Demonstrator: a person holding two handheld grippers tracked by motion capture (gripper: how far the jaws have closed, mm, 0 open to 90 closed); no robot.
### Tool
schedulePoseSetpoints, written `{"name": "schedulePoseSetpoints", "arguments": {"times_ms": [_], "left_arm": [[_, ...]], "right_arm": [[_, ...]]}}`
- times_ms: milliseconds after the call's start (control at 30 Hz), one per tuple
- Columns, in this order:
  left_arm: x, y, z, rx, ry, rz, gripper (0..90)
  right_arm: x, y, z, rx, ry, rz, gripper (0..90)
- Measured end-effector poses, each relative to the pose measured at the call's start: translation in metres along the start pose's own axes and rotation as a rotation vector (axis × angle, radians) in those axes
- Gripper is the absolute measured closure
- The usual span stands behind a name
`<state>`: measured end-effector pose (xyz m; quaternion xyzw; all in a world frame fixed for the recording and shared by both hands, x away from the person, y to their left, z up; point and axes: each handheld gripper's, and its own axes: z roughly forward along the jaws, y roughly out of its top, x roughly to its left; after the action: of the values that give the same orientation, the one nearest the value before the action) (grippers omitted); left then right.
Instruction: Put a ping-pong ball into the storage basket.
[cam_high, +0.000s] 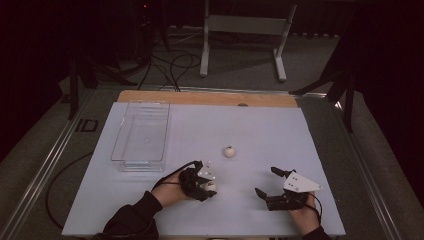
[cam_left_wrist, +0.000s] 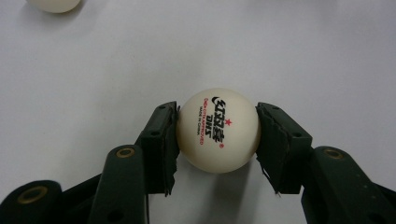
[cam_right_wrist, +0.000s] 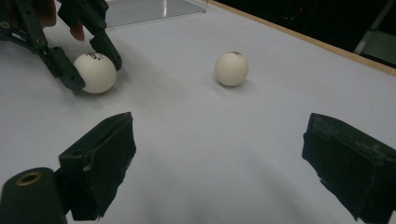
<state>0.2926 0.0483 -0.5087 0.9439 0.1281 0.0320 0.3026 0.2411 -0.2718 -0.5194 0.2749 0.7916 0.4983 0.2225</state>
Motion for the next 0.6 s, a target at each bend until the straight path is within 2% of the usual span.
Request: {"name": "schedulePoseSetpoints", "arguments": {"times_ms": [100,200,367,600], "left_arm": [[0.001,0.001,-0.003,-0.001,-0.014,-0.002,52.1],[0.0,0.003,-0.008,0.01,-0.027,0.013,52.2],[-0.002,0.005,-0.015,0.015,-0.022,0.024,52.2],[-0.005,0.009,-0.026,0.028,-0.038,0.042,52.3]], "right_arm": [[0.0,0.0,0.0,0.0,-0.001,-0.001,9.3],[0.0,0.0,0.0,-0.001,-0.001,-0.001,9.3],[0.0,0.0,0.0,0.0,-0.001,-0.004,9.3],[0.0,0.0,0.0,0.001,-0.002,-0.003,9.3]]}}
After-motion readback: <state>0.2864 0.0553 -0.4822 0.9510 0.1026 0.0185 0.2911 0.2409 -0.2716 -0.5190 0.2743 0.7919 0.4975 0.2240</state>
